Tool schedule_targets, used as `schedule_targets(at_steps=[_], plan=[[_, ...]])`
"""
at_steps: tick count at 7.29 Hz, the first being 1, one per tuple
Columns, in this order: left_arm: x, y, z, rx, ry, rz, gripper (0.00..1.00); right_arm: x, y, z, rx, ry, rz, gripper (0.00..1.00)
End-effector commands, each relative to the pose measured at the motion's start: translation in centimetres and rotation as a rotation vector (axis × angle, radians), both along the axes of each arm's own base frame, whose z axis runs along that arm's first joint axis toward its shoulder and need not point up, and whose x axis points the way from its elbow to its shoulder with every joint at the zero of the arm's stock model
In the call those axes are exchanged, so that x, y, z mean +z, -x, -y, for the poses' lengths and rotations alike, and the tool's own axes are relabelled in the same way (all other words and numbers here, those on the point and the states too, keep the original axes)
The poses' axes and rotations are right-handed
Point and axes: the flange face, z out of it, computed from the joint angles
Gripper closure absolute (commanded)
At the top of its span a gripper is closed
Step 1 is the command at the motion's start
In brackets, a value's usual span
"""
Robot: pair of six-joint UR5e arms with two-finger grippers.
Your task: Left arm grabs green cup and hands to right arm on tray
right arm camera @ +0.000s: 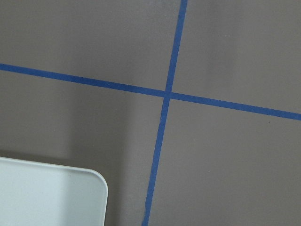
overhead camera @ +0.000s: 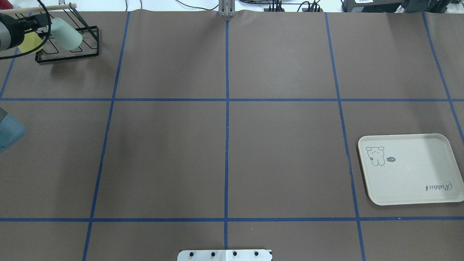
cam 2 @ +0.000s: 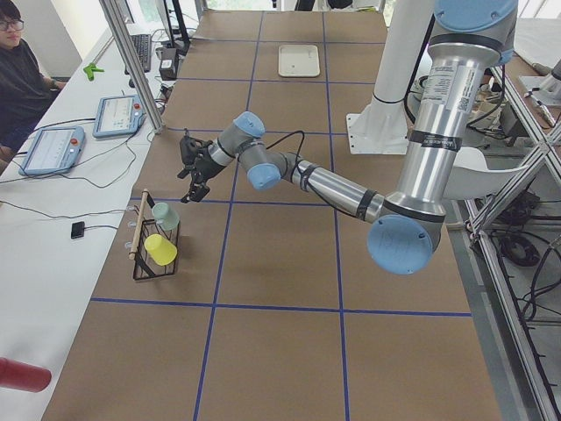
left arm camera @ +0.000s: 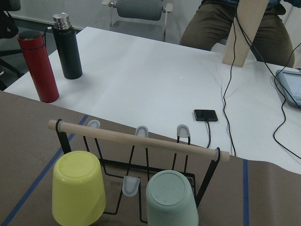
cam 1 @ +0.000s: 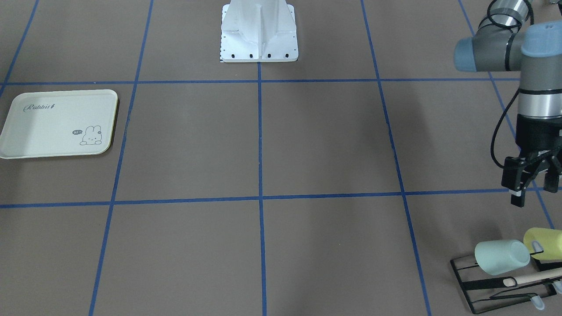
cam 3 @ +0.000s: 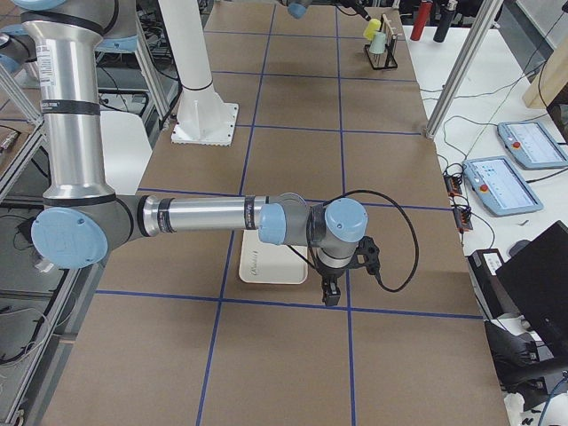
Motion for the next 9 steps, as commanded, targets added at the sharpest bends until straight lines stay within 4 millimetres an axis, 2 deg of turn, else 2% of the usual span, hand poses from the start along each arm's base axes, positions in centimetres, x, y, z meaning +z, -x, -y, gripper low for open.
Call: schedule_targets(at_steps=[1,3,4,8,9], plan=[[1.7,-4.1,0.1,-0.063,0.004,0.022,0.00,0.0,-0.1,0.0,0.001,0.000,0.000,0.00],[4.0,-6.3,2.3,-0.094,-0.027,0.020,0.00,-0.1,-0.1,0.0,0.001,-0.001,0.000,0.00],[3.9,-7.1,3.1,-0.095,-0.032,0.016,0.00,-0.2,-0.1,0.0,0.001,-0.004,0.000,0.00],[5.6,-8.0,4.4,-0.112,-0.002,0.031,0.00,-0.2,-0.1,0.0,0.001,-0.004,0.000,0.00],[5.4,-8.7,5.5,-0.117,0.003,0.033,0.00,0.0,-0.1,-0.1,0.000,-0.001,0.000,0.00]])
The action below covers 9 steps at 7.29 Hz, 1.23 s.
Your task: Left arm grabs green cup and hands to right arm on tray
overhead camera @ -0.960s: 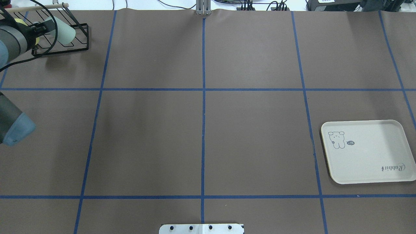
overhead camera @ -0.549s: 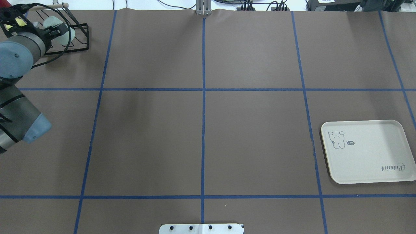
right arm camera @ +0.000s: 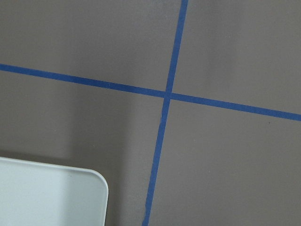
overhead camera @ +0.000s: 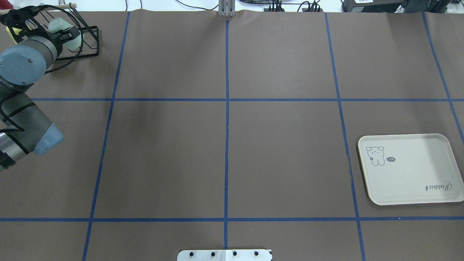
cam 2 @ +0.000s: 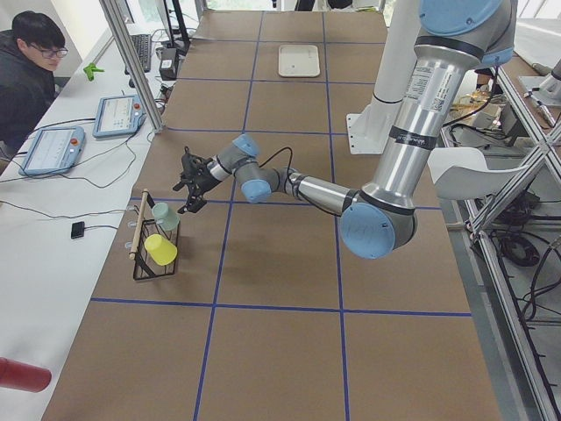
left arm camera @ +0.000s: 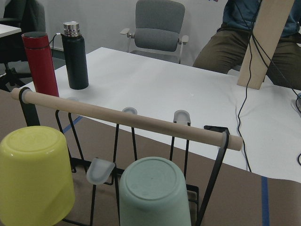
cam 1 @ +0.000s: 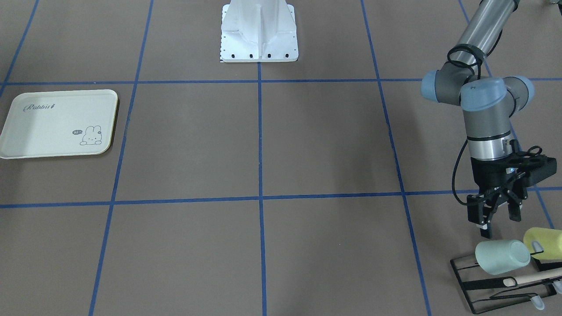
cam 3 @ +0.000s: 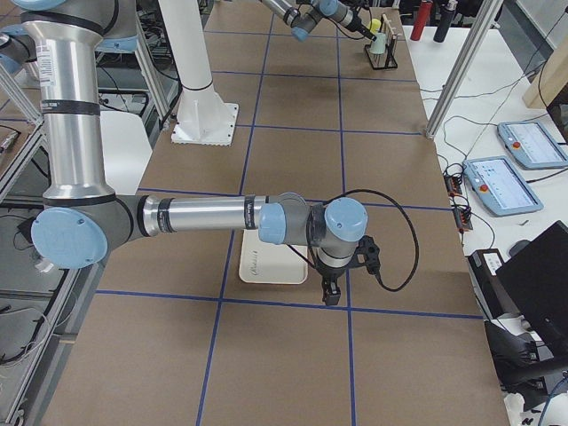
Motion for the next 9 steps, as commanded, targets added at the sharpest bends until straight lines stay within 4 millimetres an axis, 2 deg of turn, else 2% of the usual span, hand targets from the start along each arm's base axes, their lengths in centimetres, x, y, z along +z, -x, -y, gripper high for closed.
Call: schedule_targets(at_steps=[1,6,8,9], plan=[[0.1,-0.9,1.3,-0.011,0.009,0.003,0.00,0.1,0.0,0.0,0.000,0.002,0.000,0.00],[1.5,-0.3,2.5,-0.030,0.036,0.023,0.00,0.2,0.0,-0.3,-0.001,0.004,0.000,0.00],[0.5,-1.5,4.9,-0.063,0.023,0.047,0.00,0.2,0.0,-0.4,-0.002,0.001,0.002,0.00],[0.7,-1.2,5.0,-0.069,0.026,0.049,0.00,0.2,0.0,-0.4,-0.002,0.003,0.002,0.00]])
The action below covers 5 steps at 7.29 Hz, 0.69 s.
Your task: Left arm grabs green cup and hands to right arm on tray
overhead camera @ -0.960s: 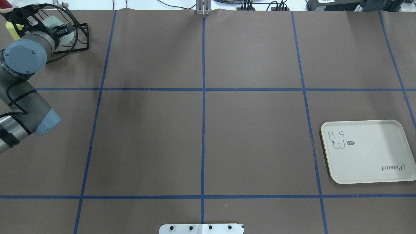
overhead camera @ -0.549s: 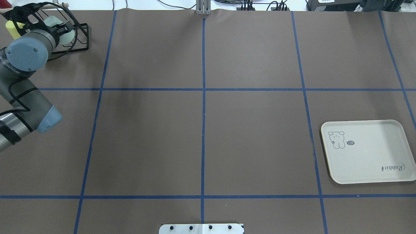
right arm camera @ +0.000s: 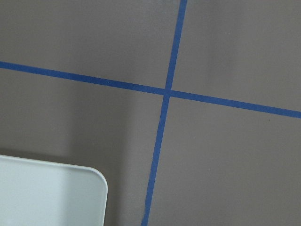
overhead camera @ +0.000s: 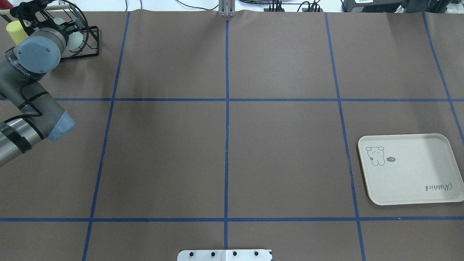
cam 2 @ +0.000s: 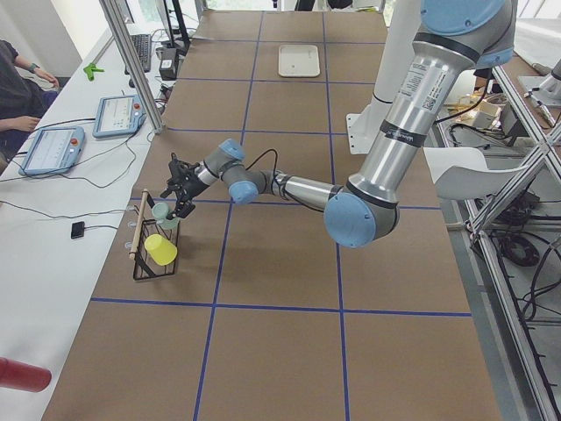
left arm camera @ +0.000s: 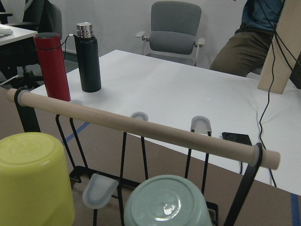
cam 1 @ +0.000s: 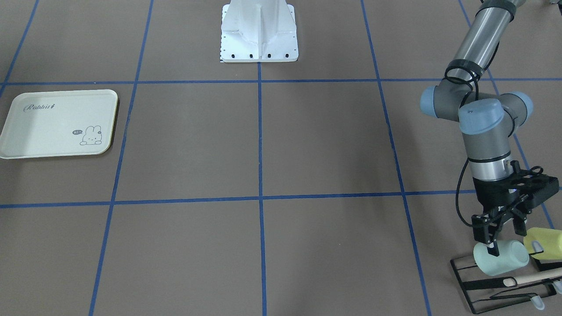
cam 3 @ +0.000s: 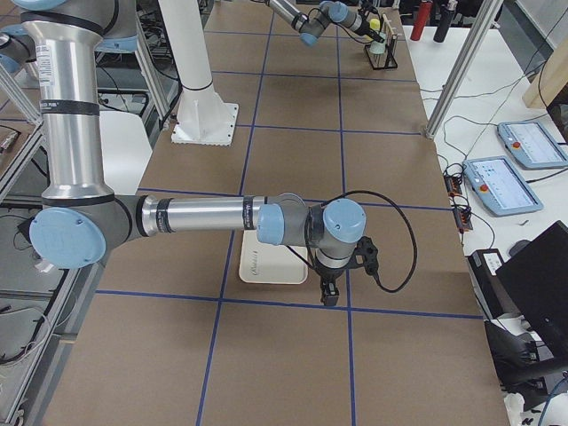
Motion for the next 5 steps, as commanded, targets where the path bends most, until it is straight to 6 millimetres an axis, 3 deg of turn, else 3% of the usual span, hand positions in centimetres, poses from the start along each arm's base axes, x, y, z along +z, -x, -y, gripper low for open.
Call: schedule_targets(at_steps=[1,5], plan=[[0.10,0.28,0.81,-0.016,0.003,0.009,0.00,-0.05,0.00,-0.06,0.000,-0.001,0.000,0.00],[0.96,0.19,0.92,-0.016,0.017,0.017,0.00,-0.05,0.00,-0.06,0.000,-0.001,0.000,0.00]])
